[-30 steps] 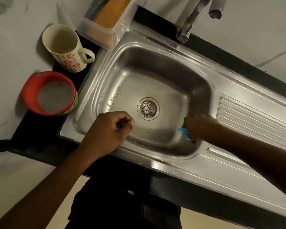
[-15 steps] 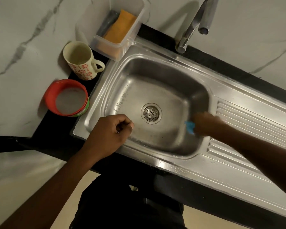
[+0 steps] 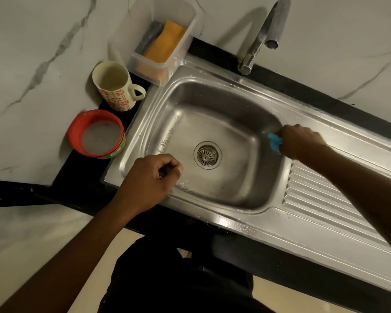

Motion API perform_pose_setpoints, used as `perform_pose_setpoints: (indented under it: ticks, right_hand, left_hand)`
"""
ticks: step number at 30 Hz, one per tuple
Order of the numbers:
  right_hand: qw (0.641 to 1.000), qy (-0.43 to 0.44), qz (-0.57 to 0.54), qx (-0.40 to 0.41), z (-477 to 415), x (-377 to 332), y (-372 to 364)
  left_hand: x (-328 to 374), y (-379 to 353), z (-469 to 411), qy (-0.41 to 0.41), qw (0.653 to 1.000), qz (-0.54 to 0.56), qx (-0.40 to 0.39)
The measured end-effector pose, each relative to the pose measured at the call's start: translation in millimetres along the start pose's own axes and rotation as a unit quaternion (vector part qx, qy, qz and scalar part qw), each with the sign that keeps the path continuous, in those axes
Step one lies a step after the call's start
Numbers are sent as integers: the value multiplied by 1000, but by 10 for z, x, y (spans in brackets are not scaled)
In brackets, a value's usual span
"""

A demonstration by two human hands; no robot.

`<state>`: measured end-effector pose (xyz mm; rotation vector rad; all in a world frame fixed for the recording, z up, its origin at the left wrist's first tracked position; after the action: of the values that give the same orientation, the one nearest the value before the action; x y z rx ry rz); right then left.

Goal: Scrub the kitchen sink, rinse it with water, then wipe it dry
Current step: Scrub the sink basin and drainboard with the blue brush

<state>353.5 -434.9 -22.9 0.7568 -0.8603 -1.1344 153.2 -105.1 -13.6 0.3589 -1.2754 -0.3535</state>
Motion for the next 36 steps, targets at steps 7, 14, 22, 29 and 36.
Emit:
perform_pose_setpoints:
  ticks: [7, 14, 22, 29, 36]
  right_hand:
    - [986, 88, 61, -128, 898, -428, -661]
    - [992, 17, -65, -107, 625, -125, -700]
    - [953, 133, -267, -53, 593, -774, -328]
    - [859, 289, -422, 31, 811, -2245, 524]
    - [847, 403, -346, 16, 827, -3519, 820]
  left_hand:
    - [-19, -32, 81, -6, 1000, 14, 4]
    - [-106, 104, 167, 2, 1000, 13, 23]
    - [-384, 375, 257, 35, 997, 17, 62]
    - [-510, 553, 313, 85, 992, 22, 93]
    - [-711, 715, 426, 143, 981, 26, 127]
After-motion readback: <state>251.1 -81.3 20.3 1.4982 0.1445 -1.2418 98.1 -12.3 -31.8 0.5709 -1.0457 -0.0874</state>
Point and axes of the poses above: each hand's wrist, its own z-axis away from the middle knuckle, its own y-axis out of the back of the hand, x = y × z, the point moved 7 cm from there along -z, towards the middle knuckle, and after that the axes turned 1 degree about -x, right-handed, at the moved point
